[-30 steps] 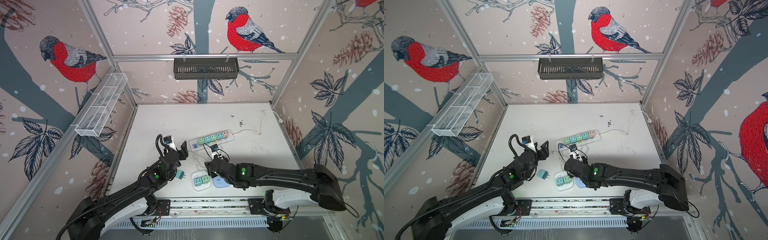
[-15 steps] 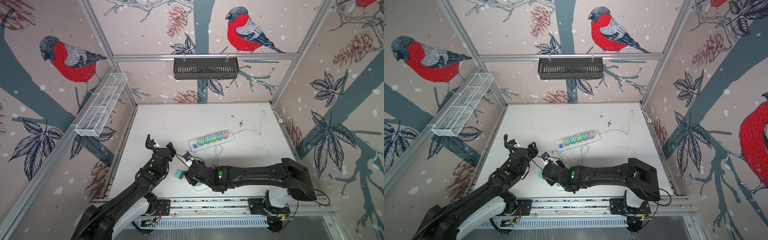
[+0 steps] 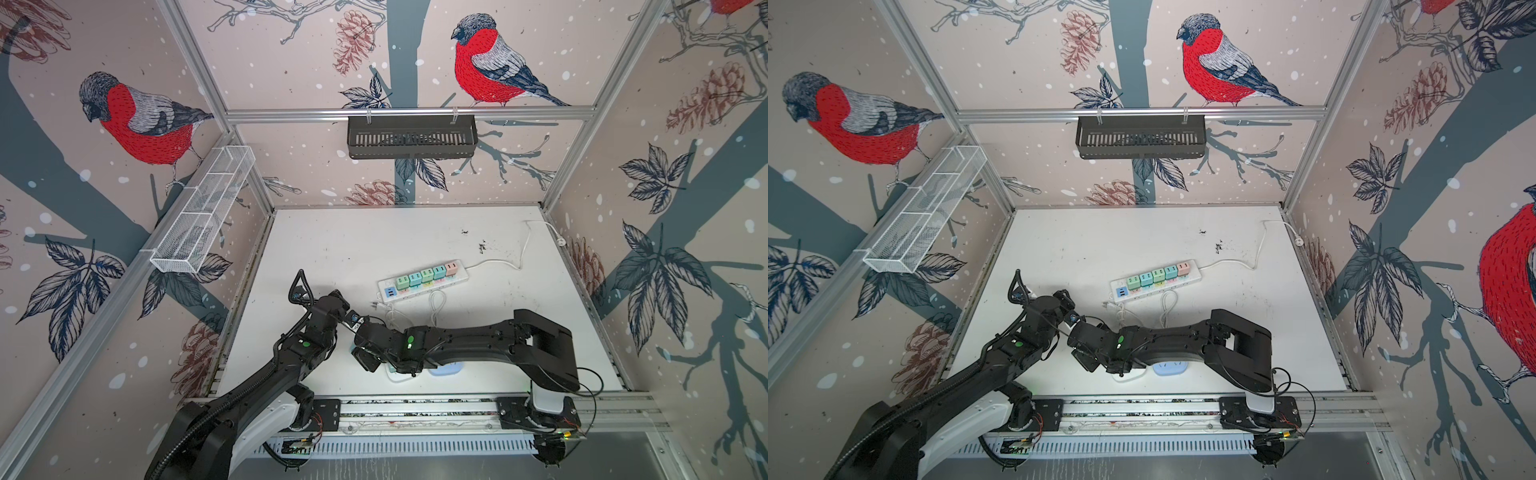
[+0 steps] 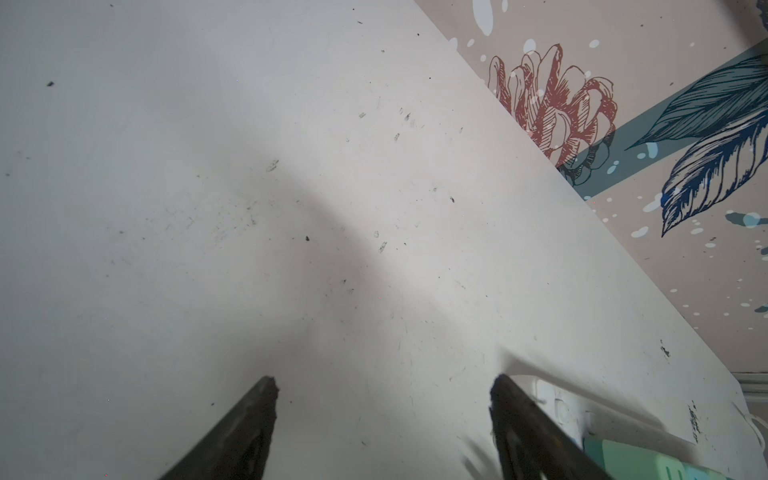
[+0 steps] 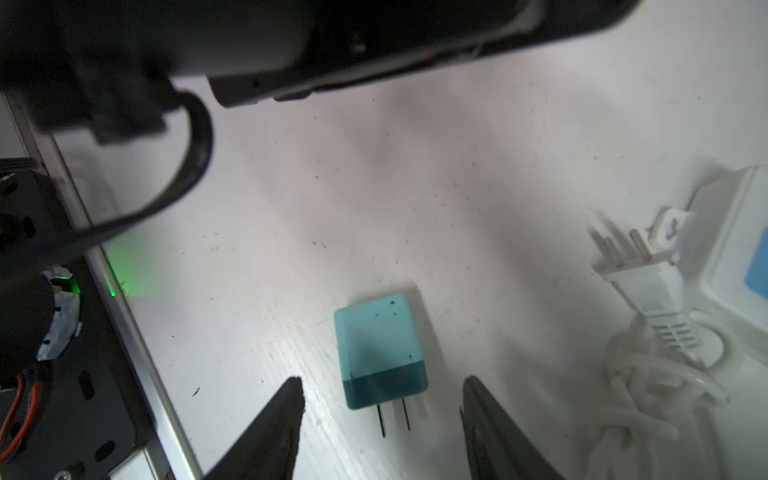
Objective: Insert the plug
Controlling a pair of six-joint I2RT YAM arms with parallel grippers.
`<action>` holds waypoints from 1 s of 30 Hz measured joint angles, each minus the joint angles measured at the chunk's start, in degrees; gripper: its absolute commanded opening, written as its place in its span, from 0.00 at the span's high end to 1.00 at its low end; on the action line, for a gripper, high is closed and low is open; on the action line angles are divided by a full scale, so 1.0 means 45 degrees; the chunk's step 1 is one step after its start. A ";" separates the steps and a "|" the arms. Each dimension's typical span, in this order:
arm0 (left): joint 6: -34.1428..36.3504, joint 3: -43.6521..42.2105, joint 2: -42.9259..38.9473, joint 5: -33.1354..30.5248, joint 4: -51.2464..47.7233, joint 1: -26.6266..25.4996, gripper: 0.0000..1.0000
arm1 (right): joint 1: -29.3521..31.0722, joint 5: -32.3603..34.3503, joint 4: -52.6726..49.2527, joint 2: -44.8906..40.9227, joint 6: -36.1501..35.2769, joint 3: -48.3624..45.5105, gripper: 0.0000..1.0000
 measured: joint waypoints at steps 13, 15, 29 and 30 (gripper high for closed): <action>-0.1205 -0.0058 0.0413 -0.0160 -0.0631 0.0335 0.10 | -0.0398 -0.0665 0.0029 0.0991 -0.0282 0.0233 0.34; -0.1501 0.0034 0.0529 -0.0301 -0.0869 0.0340 0.09 | -0.0447 -0.0743 0.0029 0.1127 -0.0287 0.0257 0.33; -0.2637 0.0379 0.0714 -0.0806 -0.1962 0.0374 0.08 | -0.0500 -0.0933 0.0330 0.1904 -0.0563 0.0515 0.36; -0.2662 0.0393 0.0738 -0.0811 -0.1972 0.0374 0.08 | -0.0500 -0.0903 0.0364 0.1938 -0.0563 0.0534 0.36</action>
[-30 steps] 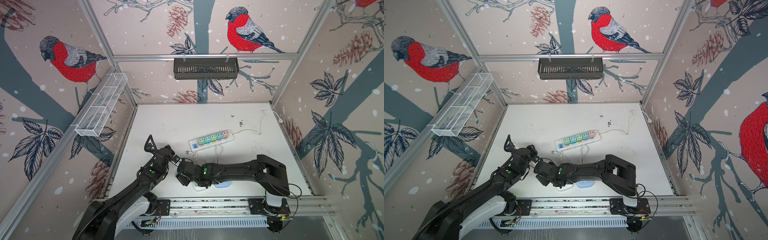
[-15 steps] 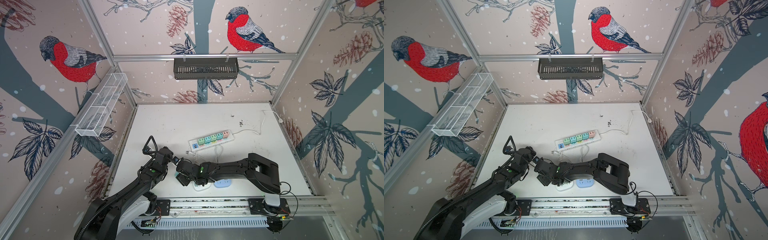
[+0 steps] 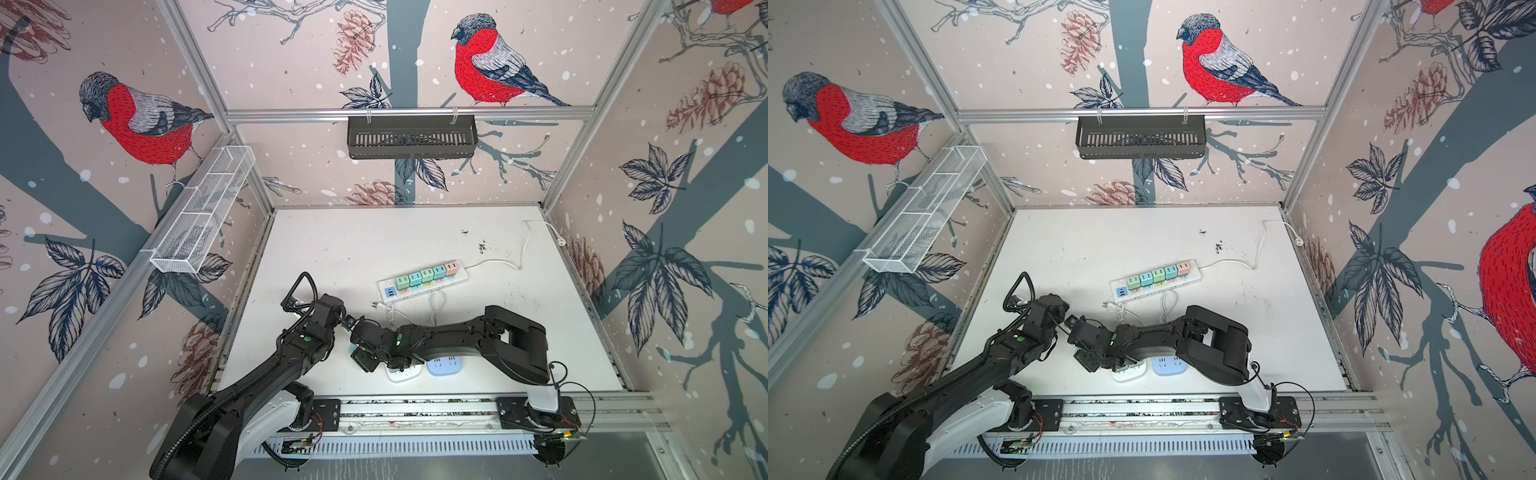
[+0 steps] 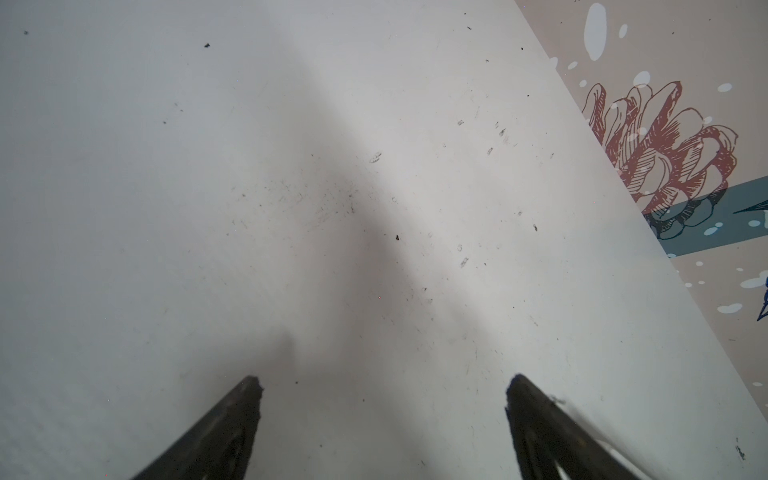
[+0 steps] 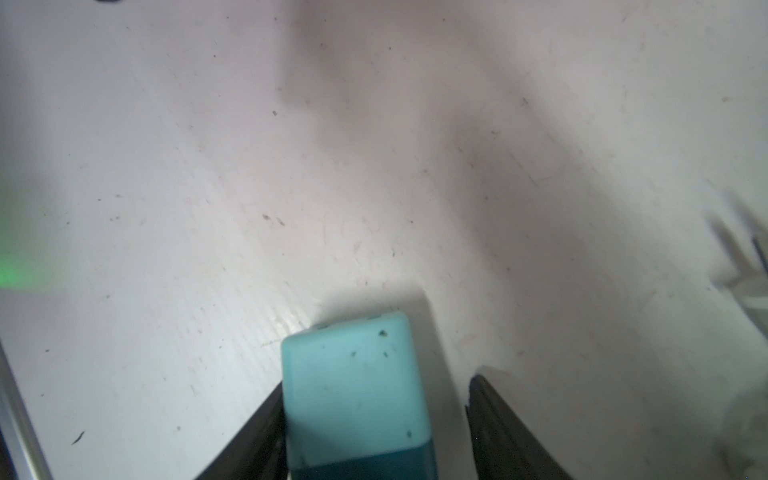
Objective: Insert the plug
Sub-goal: 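Lower the right gripper around the loose teal adapter and close on it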
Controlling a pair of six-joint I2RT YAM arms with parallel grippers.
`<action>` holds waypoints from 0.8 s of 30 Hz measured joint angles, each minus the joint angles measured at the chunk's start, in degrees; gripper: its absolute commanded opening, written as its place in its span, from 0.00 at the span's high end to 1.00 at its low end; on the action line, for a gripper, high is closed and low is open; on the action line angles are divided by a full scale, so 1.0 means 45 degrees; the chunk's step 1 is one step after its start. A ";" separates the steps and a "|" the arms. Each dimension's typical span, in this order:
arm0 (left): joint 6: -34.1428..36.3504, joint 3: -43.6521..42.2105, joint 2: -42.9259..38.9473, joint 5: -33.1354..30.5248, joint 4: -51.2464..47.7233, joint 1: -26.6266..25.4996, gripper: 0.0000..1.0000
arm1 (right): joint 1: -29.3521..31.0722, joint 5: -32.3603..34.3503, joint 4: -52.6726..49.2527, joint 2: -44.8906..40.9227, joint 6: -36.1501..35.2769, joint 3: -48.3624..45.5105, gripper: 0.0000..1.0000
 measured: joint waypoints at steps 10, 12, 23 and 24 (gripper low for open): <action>-0.0146 0.0233 0.0282 -0.0058 -0.0364 0.0024 0.06 | 0.0015 0.0112 0.0486 0.0262 -0.0049 0.0121 0.56; -0.0199 0.0301 0.0243 -0.0063 -0.0452 0.0024 0.06 | 0.0024 0.0117 0.0544 0.0243 -0.0044 0.0087 0.62; 0.0068 0.0325 -0.1501 -0.0219 -0.0831 0.0024 0.03 | 0.0083 0.0228 0.0612 -0.1579 0.0049 -0.1117 0.73; 0.0131 0.0321 -0.1724 -0.0219 -0.0831 0.0024 0.03 | 0.0083 0.0321 0.0627 -0.1889 0.0049 -0.1268 0.74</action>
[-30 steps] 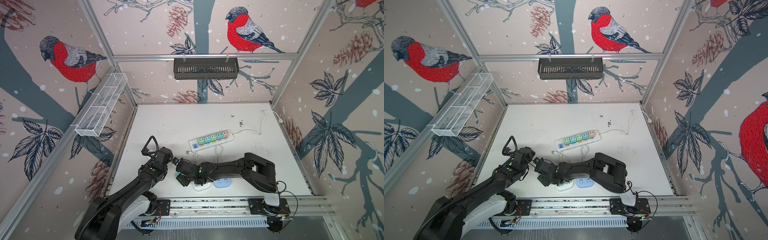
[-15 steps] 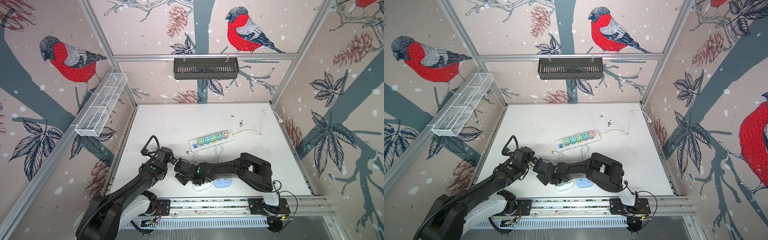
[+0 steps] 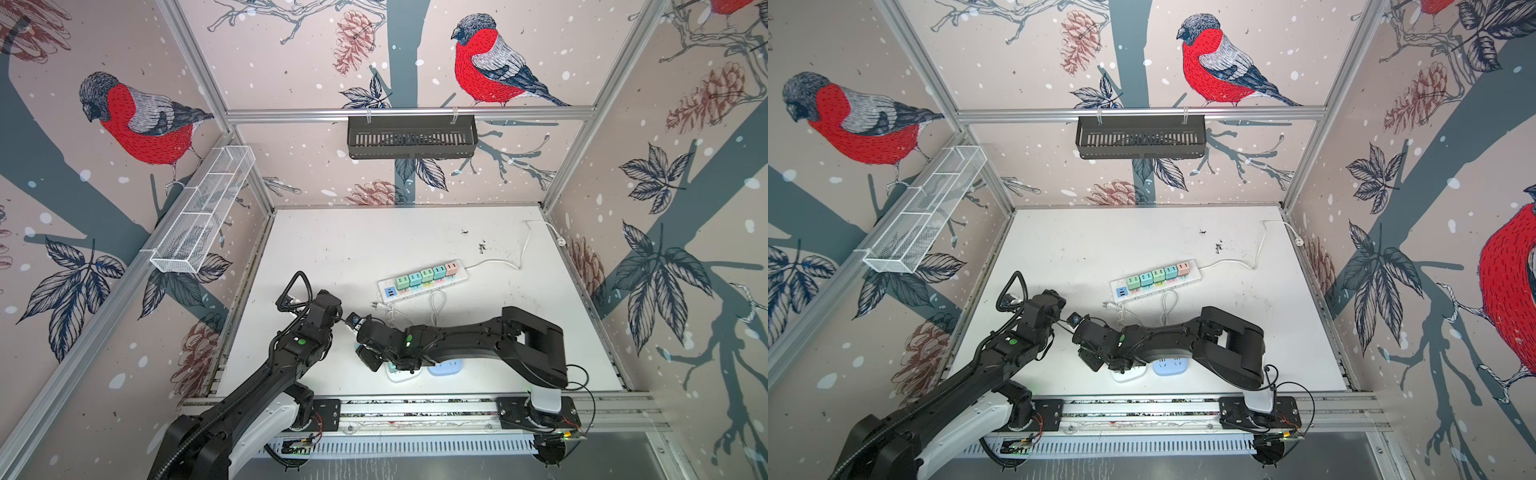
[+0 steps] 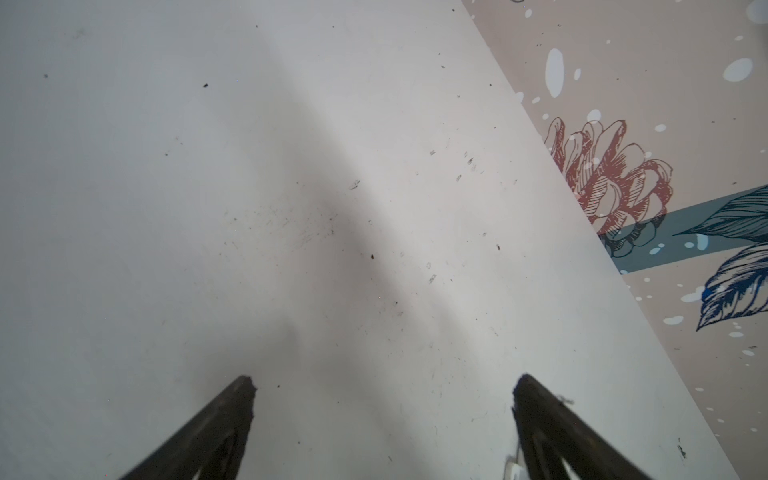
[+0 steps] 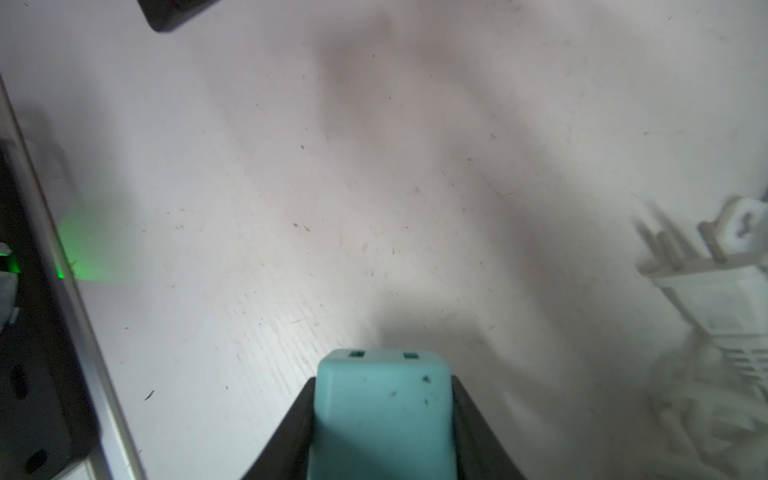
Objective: Insert the plug
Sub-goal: 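Lower the right gripper around the loose teal adapter and close on it, then lift the teal adapter with the right gripper while the left gripper rises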
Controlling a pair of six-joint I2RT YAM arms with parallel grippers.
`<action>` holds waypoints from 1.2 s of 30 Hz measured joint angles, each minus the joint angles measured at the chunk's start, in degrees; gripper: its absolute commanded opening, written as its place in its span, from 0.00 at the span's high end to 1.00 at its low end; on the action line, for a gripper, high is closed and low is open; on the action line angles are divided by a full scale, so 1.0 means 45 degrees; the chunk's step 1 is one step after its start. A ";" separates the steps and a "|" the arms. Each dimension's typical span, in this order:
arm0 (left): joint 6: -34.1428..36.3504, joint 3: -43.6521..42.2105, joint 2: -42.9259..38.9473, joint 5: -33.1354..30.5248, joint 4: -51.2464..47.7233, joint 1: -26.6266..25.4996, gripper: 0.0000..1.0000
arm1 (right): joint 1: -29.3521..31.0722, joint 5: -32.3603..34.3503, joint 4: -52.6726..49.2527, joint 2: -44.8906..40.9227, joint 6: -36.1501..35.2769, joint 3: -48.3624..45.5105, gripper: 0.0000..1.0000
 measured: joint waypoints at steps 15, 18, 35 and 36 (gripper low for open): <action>0.3968 -0.0651 -0.1438 0.2914 0.2691 -0.0010 0.03 | -0.0418 0.3779 0.1870 -0.6912 -0.0005 -0.3803 0.90; 0.4915 -0.0724 -0.1477 0.4172 0.3551 -0.0029 0.03 | -0.0568 0.4367 0.2798 -0.8247 -0.0010 -0.4478 0.95; 0.8335 -0.0369 -0.0996 0.8665 0.6309 -0.1530 0.03 | -0.3648 0.5547 0.6601 -1.3134 -0.3045 -0.7072 0.97; 0.8461 -0.0355 -0.0996 0.8816 0.6450 -0.1603 0.03 | -0.3963 0.5552 0.6887 -1.3474 -0.3342 -0.7504 0.97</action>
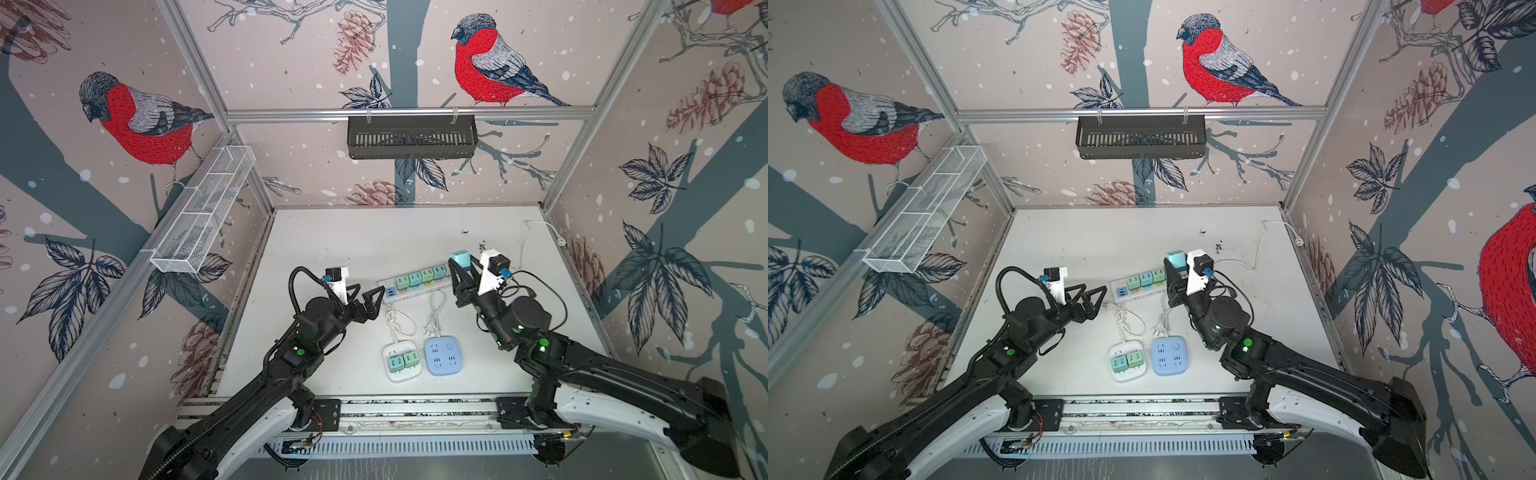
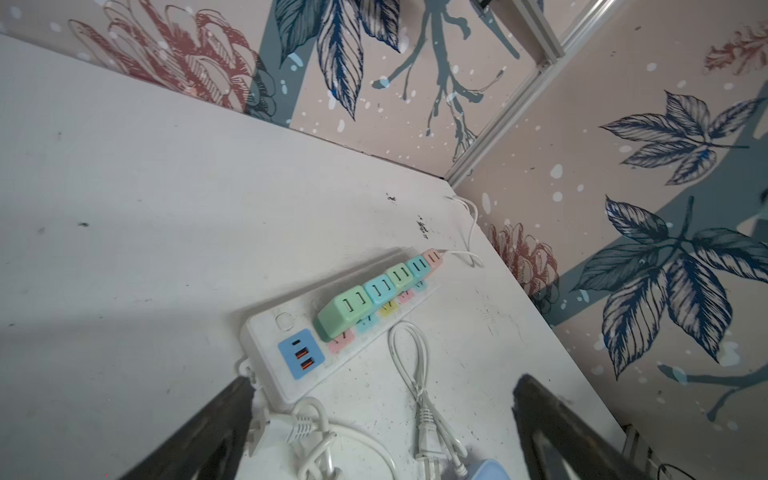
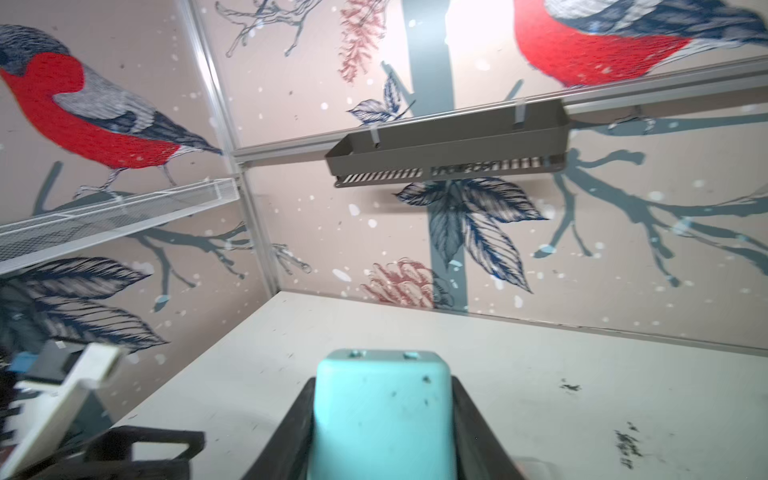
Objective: Insert the plug
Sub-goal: 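Lift the teal adapter with the right gripper while the left gripper rises, then close the left gripper on the teal adapter held by the right gripper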
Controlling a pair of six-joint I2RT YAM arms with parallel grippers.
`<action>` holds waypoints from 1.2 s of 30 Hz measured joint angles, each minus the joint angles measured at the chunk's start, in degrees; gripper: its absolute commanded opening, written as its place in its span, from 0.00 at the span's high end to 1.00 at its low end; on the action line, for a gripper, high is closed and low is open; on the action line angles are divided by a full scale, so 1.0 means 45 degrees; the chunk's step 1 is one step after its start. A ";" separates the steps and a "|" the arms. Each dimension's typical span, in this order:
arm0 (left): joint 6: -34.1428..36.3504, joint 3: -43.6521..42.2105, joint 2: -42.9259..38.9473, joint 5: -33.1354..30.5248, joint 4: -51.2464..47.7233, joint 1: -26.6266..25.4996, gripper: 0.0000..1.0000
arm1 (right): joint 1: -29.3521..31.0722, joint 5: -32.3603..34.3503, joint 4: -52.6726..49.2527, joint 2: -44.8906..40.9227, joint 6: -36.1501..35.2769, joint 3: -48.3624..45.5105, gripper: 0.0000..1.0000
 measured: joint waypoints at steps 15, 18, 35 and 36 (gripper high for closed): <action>0.2584 0.0267 -0.0408 0.1452 0.1093 -0.2521 0.17 | -0.2064 -0.4391 0.4503 -0.0296 -0.4828 -0.5124 0.99; 0.2973 0.0301 -0.0398 0.1705 0.1151 -0.2890 0.20 | -0.2113 -0.5061 0.5241 -0.0005 -0.5610 -0.5547 0.99; 0.4493 0.1729 0.1715 0.3113 0.1035 -0.4522 0.25 | -0.1991 -0.8646 0.7096 -0.0452 -0.8408 -0.7062 0.99; 0.4532 0.1855 0.1899 0.3133 0.1015 -0.4624 0.25 | -0.1943 -0.8733 0.7096 -0.0471 -0.8495 -0.7062 0.99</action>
